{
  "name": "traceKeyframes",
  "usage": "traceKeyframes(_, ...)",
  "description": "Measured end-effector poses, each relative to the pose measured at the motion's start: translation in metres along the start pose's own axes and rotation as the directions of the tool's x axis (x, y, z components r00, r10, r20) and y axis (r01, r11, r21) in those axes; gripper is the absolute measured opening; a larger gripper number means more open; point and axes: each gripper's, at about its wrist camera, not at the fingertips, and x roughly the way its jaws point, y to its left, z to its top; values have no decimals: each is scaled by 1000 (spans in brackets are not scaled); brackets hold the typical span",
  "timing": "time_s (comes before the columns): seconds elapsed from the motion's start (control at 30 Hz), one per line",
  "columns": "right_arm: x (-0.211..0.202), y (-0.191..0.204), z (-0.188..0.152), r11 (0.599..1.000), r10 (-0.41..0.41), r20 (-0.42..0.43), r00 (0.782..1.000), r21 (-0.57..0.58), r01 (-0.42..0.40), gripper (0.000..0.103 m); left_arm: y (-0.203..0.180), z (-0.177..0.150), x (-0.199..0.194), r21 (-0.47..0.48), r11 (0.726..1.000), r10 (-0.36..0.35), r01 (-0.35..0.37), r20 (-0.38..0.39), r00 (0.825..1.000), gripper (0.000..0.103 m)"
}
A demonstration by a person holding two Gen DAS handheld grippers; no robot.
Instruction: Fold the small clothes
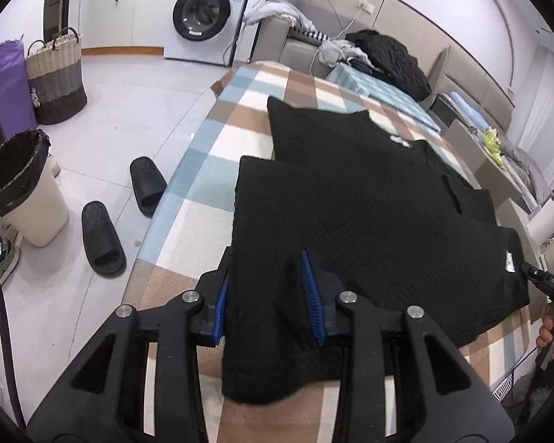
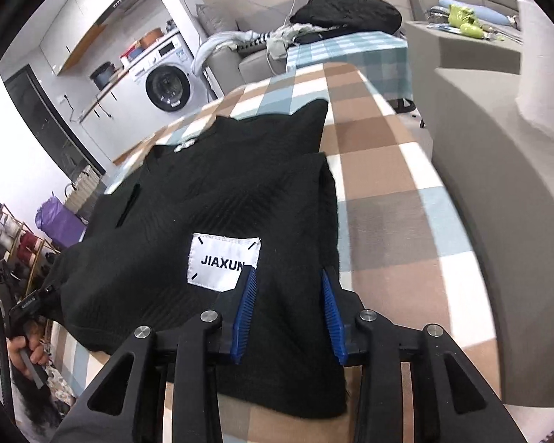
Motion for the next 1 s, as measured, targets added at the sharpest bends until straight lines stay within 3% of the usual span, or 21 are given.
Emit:
traceKeyframes(0.27, -4, 12, 0, 997, 73, 22, 997, -23, -73, 36, -26, -7, -27, 95, 994, -59, 56, 30, 998, 30)
traceKeyframes(0.47, 0, 11, 2, 999, 45, 13, 999, -13, -45, 36, -22, 1, -14, 61, 998, 6, -7, 24, 1000, 30)
traceKeyframes(0.53, 1, 11, 3, 999, 33, 16, 999, -21, -33, 36, -19, 7, -7, 48, 998, 26, -28, 28, 999, 20)
traceKeyframes(0.63, 5, 14, 7, 999, 15, 10, 1000, -29, -15, 36, -19, 11, -5, 46, 998, 36, -37, 32, 999, 17)
traceKeyframes(0.8, 4, 17, 7, 998, 12, 5, 1000, -57, -11, 36, -32, 7, -17, 97, 994, -56, 53, 34, 998, 18)
traceKeyframes(0.87, 4, 14, 6, 999, 9, 3, 1000, -49, -9, 36, -45, 2, -21, 146, 984, -106, 102, 19, 994, 20)
traceKeyframes(1.0, 6, 14, 6, 999, 10, -7, 1000, -41, -11, 36, -63, -4, -20, 212, 972, -102, 97, 13, 995, 36)
